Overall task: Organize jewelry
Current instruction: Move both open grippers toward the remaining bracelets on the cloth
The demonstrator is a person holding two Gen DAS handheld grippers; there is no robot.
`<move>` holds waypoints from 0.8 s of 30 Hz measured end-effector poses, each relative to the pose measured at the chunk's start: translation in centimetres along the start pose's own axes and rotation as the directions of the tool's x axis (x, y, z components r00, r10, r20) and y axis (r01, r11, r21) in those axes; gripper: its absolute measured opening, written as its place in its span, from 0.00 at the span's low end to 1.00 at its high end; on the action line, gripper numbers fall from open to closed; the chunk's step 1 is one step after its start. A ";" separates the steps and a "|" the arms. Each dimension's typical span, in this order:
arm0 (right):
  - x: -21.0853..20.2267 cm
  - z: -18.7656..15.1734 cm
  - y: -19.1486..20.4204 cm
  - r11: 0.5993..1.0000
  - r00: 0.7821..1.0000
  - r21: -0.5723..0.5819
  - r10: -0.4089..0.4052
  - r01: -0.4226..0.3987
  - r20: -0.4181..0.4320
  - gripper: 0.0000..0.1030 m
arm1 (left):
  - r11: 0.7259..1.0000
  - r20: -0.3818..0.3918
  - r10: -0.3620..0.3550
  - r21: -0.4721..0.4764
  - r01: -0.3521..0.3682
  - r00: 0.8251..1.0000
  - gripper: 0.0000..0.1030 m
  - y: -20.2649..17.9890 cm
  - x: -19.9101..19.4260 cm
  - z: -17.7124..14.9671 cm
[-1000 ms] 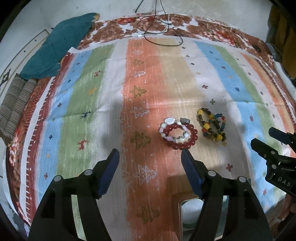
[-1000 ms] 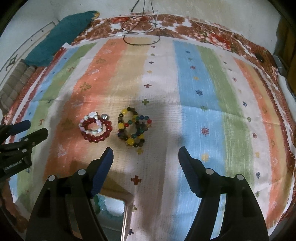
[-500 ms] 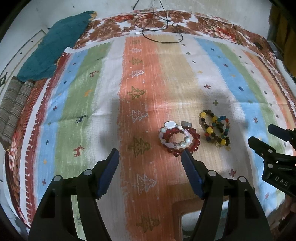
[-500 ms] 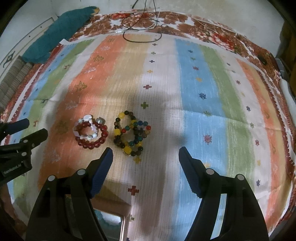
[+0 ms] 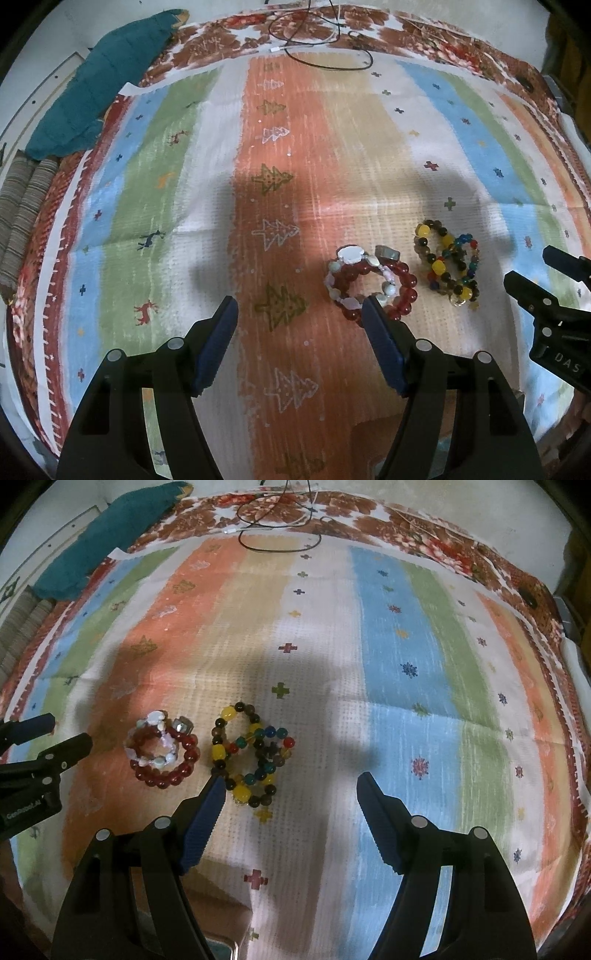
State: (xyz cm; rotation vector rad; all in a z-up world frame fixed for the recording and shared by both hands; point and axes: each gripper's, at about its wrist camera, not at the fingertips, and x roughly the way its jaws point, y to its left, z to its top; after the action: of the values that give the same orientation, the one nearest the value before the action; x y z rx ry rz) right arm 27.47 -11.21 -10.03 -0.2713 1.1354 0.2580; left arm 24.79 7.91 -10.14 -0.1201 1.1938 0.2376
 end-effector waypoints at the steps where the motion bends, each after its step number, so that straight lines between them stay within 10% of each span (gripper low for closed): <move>1: 0.3 0.1 -0.1 1.000 1.000 0.001 -0.003 0.003 -0.004 0.71 | 1.000 -0.002 -0.001 0.001 0.001 1.000 0.67 0.0 0.1 0.1; 24: 4.3 1.8 -0.5 1.000 0.997 -0.005 -0.022 0.022 -0.074 0.64 | 1.000 -0.073 0.011 0.021 -0.010 0.997 0.67 -0.1 5.0 2.0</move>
State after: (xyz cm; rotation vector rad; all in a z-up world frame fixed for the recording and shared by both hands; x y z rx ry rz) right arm 30.89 -10.80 -13.24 -0.2986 1.2047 0.2325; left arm 28.38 8.84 -14.05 -0.1056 1.2697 0.2321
